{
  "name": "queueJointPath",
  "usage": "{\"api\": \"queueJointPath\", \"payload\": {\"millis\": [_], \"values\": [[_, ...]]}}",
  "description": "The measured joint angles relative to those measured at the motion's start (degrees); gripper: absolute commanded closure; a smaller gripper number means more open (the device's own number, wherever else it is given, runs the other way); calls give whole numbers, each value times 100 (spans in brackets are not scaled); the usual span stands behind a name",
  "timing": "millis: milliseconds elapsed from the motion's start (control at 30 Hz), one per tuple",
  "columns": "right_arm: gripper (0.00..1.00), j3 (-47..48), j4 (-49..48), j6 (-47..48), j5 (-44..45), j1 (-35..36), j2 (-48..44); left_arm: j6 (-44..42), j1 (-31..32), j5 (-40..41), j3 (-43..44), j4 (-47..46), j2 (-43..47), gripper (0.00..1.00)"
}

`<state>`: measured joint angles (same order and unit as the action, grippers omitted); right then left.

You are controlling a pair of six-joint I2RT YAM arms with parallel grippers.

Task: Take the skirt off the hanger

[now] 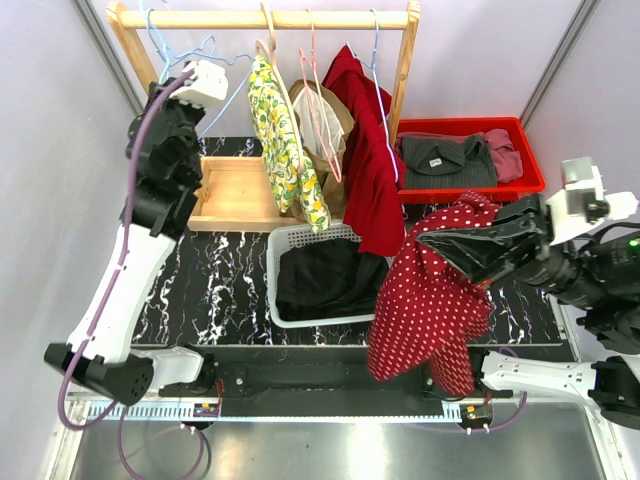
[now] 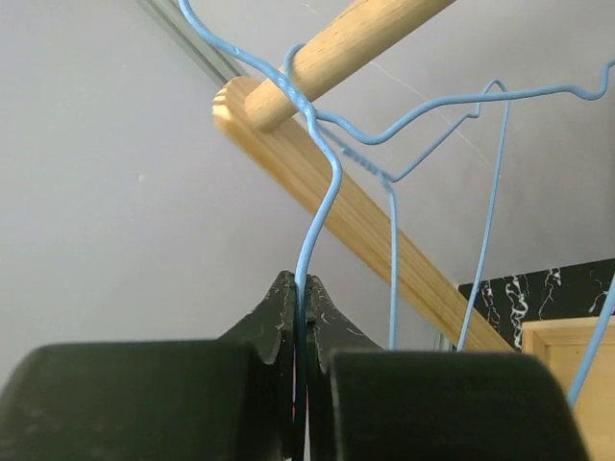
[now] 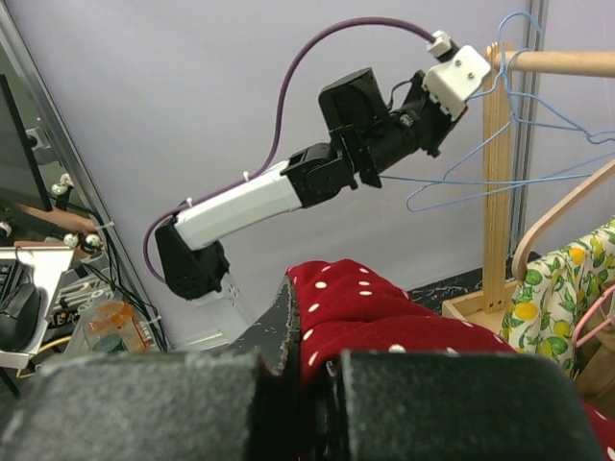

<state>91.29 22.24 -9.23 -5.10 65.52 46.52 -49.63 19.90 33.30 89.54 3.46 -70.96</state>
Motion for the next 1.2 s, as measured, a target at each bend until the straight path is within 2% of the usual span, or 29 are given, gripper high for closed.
{"api": "queueJointPath", "payload": {"millis": [367, 633, 933, 1200], "values": [[100, -133, -33, 48, 109, 0, 39, -739, 28, 52, 232, -896, -837, 100], [100, -155, -240, 332, 313, 0, 566, -997, 28, 120, 269, -1329, -1075, 100], [100, -721, -798, 1163, 1421, 7, 1211, -1056, 28, 245, 234, -1613, -1250, 100], [100, -2184, -1294, 1419, 2529, 11, 1401, -964, 28, 291, -249, -1867, -1150, 100]]}}
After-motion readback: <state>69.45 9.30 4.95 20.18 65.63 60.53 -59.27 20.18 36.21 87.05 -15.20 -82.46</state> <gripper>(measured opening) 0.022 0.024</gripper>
